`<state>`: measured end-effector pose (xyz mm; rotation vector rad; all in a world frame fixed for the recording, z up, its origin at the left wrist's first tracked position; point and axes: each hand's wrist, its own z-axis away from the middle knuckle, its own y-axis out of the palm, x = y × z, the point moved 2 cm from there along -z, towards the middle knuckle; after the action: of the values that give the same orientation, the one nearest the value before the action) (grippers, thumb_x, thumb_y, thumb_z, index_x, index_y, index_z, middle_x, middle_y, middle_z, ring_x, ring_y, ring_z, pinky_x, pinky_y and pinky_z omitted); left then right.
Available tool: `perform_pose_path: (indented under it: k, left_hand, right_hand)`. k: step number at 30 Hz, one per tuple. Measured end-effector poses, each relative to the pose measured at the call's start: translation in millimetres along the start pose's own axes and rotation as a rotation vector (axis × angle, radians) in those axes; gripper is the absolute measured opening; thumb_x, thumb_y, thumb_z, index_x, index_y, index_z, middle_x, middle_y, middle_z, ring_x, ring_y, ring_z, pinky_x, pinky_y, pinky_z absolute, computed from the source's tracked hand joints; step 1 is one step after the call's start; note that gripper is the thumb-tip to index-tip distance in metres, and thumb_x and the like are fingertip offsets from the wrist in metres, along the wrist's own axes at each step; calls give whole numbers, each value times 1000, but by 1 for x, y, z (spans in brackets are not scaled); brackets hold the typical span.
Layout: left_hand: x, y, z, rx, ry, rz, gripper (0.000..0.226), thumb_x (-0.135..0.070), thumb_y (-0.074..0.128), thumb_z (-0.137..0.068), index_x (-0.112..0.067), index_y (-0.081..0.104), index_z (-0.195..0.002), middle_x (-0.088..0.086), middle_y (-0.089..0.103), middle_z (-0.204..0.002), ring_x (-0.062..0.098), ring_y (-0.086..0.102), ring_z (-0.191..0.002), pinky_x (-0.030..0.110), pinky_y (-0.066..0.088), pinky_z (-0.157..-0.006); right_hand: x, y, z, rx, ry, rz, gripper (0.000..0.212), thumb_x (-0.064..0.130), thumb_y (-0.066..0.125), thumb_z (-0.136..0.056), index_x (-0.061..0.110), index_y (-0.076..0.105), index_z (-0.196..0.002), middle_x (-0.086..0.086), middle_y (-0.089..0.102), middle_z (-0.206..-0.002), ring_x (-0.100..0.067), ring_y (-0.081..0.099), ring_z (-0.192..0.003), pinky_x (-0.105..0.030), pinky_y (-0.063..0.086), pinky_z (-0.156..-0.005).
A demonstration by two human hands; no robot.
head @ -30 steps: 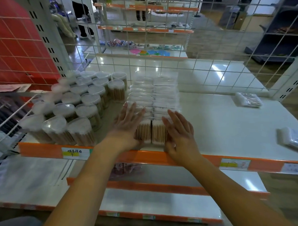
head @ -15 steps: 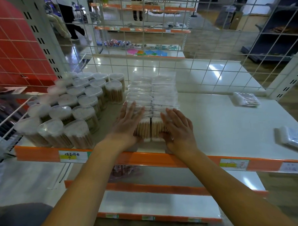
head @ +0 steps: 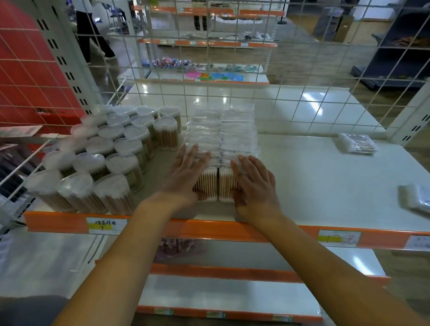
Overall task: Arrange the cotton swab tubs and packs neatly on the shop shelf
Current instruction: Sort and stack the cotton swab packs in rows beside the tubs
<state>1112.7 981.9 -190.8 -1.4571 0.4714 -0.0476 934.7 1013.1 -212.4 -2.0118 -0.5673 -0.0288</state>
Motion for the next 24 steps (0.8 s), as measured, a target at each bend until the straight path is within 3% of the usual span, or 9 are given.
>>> perform_pose_path:
  k: [4, 6, 10, 16, 20, 24]
  left_hand:
    - [-4, -5, 3, 28, -12, -28, 106, -27, 70, -81, -36, -15, -144, -7, -28, -151, 19, -30, -137, 38, -7, -112]
    - [-7, -8, 6, 38, -20, -39, 107, -26, 70, -81, -35, -16, -143, -7, -28, -151, 20, -30, -138, 40, -4, -114]
    - [-10, -12, 12, 40, -31, -68, 106, -32, 68, -82, -36, -18, -143, -7, -28, -151, 20, -30, -138, 41, -7, -113]
    - [-17, -17, 18, 12, -34, -74, 100, -43, 64, -83, -35, -16, -145, -6, -29, -151, 18, -31, -137, 43, -14, -111]
    - [-20, -18, 21, 10, -42, -89, 97, -43, 61, -85, -34, -16, -145, -6, -30, -151, 17, -33, -136, 43, -16, -110]
    - [-25, -21, 22, 8, -43, -91, 93, -40, 58, -87, -35, -15, -145, -7, -31, -151, 15, -35, -135, 42, -17, -110]
  right_hand:
    - [1, -1, 2, 33, 9, 31, 67, 27, 55, -74, 18, 33, -136, -16, 46, -139, -30, 26, -133, -48, 26, -103]
    - [3, -4, 2, 88, 39, 5, 67, 29, 49, -78, 17, 32, -142, -13, 35, -147, -30, 21, -139, -51, 15, -109]
    - [7, -10, 4, 222, 73, -17, 70, 39, 32, -82, 22, 17, -148, -3, 9, -157, -21, -4, -144, -43, -9, -113]
    - [8, -17, 5, 286, 55, 20, 66, 42, 35, -90, 23, 11, -149, -2, 3, -157, -20, -10, -143, -42, -13, -112]
    - [9, -20, 5, 249, 45, -1, 82, 56, 11, -74, 22, 16, -148, -4, 8, -156, -22, -4, -144, -43, -11, -112]
    - [10, -23, 5, 257, 36, 11, 79, 57, 15, -76, 24, 14, -148, -3, 6, -156, -21, -7, -143, -41, -14, -111]
